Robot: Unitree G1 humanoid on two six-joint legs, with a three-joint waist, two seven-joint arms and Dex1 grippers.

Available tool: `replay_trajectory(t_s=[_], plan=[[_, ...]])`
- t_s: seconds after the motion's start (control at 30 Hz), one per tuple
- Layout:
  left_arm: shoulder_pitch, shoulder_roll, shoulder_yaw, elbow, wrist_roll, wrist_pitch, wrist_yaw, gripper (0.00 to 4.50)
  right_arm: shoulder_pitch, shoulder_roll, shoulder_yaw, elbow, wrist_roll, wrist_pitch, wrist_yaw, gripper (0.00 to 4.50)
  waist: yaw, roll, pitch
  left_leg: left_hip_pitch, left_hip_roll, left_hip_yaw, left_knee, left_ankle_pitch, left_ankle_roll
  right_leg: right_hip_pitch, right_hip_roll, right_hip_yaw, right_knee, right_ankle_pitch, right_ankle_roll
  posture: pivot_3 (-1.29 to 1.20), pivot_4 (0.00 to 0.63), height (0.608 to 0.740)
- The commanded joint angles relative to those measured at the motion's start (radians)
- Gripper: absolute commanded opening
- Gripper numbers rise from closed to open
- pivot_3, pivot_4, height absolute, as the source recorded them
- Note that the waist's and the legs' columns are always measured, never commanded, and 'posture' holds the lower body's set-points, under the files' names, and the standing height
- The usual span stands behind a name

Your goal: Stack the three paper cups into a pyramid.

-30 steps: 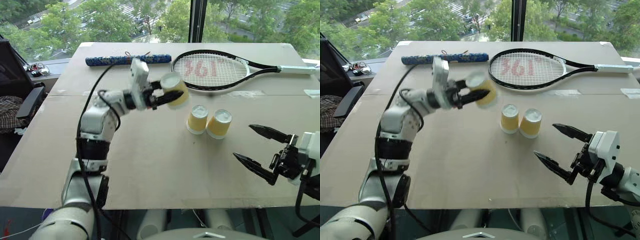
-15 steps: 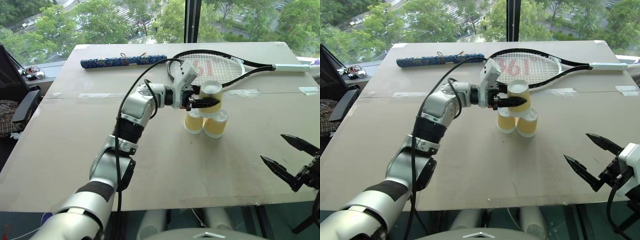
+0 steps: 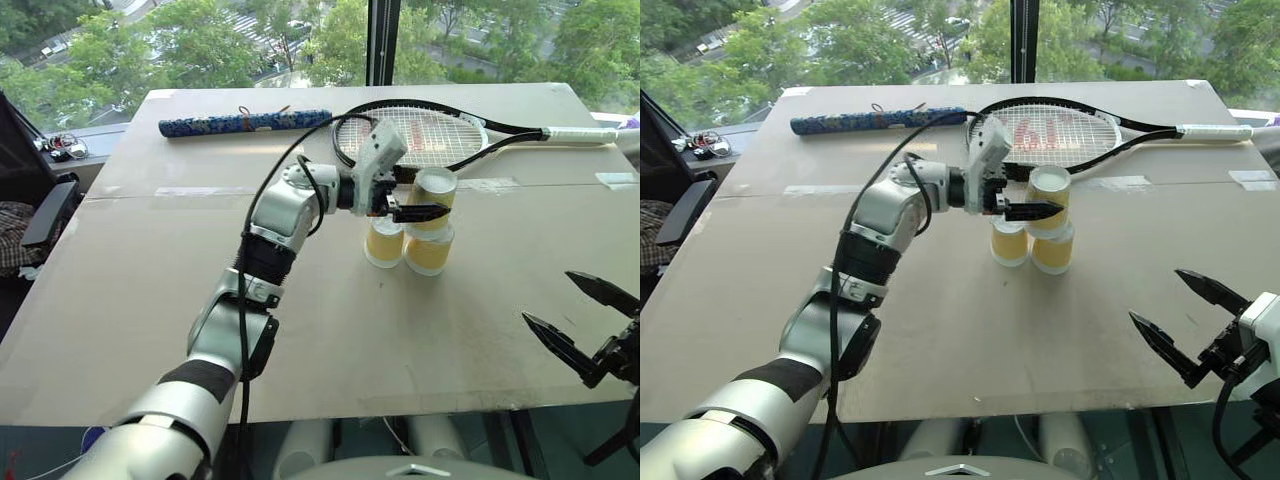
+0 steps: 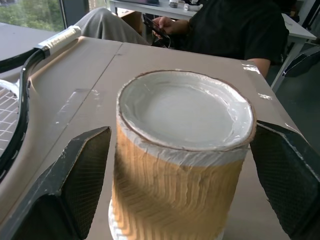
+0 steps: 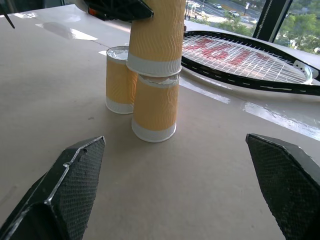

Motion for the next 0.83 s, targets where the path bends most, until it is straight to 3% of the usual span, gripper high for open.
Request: replay_trajectory(t_s=[0.03,0.17,0.27,0.43,0.57,0.83], plan=[[0.037,0.080,0.082,-0.166,-0.057,0.068,0.006,4.42,-0.030,-0.017,0.014,0.002,-0.027,-0.015,-0.016,4.50,0.002,0.000,0.000,0.000,0.000,0.000,0.000,0.000,0.000,0.000,0.000,0.000,0.000,0.000,0.000,0.00,0.150,0.740],[0.199,0.215,0.180,-0.374,-0.126,0.152,0.022,4.42,-0.113,-0.030,0.065,0.062,-0.100,-0.029,-0.044,4.50,-0.005,0.001,0.000,0.003,0.000,0.000,-0.002,0.000,0.000,0.000,-0.002,0.005,0.000,0.000,0.000,0.00,0.150,0.740],[0.370,0.263,0.253,-0.533,-0.160,0.148,0.069,4.42,-0.171,-0.034,0.092,0.130,-0.132,-0.047,-0.044,4.50,0.000,0.001,0.000,0.006,0.000,0.000,-0.003,0.000,0.000,0.000,-0.002,0.005,0.001,0.000,0.000,0.00,0.150,0.740],[0.735,0.231,0.416,-0.790,-0.243,0.193,0.239,4.42,-0.221,-0.057,0.109,0.265,-0.163,-0.077,0.005,4.50,0.016,0.000,0.000,0.006,0.000,-0.001,-0.003,0.000,-0.001,0.002,-0.005,0.008,0.000,0.000,0.000,0.00,0.150,0.740],[1.054,0.202,0.521,-0.938,-0.262,0.125,0.290,4.42,-0.206,-0.101,0.084,0.358,-0.149,-0.095,0.089,4.50,0.018,0.000,0.000,0.008,0.000,0.001,-0.007,0.000,0.000,0.002,-0.005,0.011,-0.002,0.000,0.000,0.00,0.150,0.740],[1.362,0.172,0.572,-0.987,-0.271,0.043,0.321,4.42,-0.226,-0.150,0.090,0.447,-0.150,-0.101,0.160,4.50,0.028,0.001,-0.001,0.020,0.001,0.000,-0.006,-0.003,0.005,0.016,-0.005,0.009,-0.006,0.000,-0.001,0.00,0.150,0.740]])
